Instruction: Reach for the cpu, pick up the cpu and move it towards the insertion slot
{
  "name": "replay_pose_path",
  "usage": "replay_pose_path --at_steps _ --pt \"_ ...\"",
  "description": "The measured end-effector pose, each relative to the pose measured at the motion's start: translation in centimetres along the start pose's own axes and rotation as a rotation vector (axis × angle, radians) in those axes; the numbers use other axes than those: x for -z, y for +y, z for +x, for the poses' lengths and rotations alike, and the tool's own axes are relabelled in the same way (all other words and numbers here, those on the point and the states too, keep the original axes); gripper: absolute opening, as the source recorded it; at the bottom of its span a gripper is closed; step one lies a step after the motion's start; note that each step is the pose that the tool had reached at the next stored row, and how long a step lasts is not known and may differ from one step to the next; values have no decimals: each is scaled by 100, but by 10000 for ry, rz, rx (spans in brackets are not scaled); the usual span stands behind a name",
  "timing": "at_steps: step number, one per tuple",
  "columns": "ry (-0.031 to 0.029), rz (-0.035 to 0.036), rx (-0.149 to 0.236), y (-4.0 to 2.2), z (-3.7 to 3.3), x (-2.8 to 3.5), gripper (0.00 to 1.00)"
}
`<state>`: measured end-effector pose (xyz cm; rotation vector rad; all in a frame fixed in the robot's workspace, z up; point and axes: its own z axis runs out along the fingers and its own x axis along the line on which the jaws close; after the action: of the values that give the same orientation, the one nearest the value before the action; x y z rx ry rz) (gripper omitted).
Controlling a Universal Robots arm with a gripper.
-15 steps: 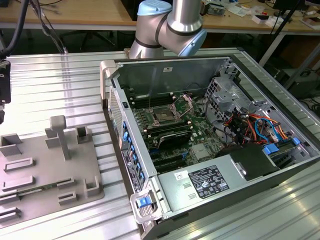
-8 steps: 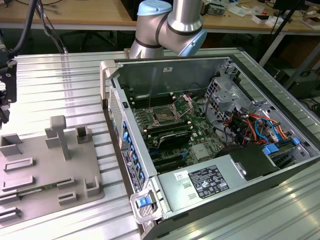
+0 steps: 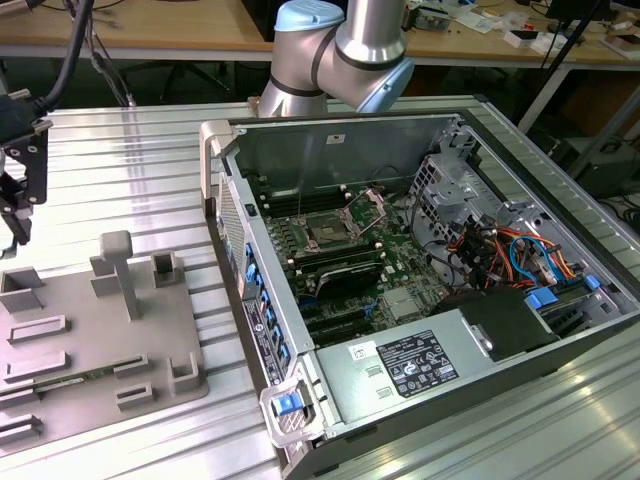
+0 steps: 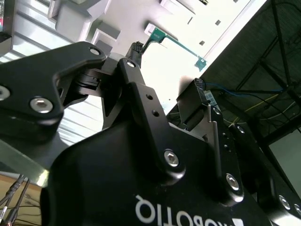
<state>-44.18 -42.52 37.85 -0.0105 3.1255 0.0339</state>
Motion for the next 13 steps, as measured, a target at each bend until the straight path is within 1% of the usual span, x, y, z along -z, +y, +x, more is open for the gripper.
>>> replay_pose_path --at_steps 9,13 --pt "0 0 0 -1 -120 -2 55" --pt "0 0 0 -1 -191 -4 55"
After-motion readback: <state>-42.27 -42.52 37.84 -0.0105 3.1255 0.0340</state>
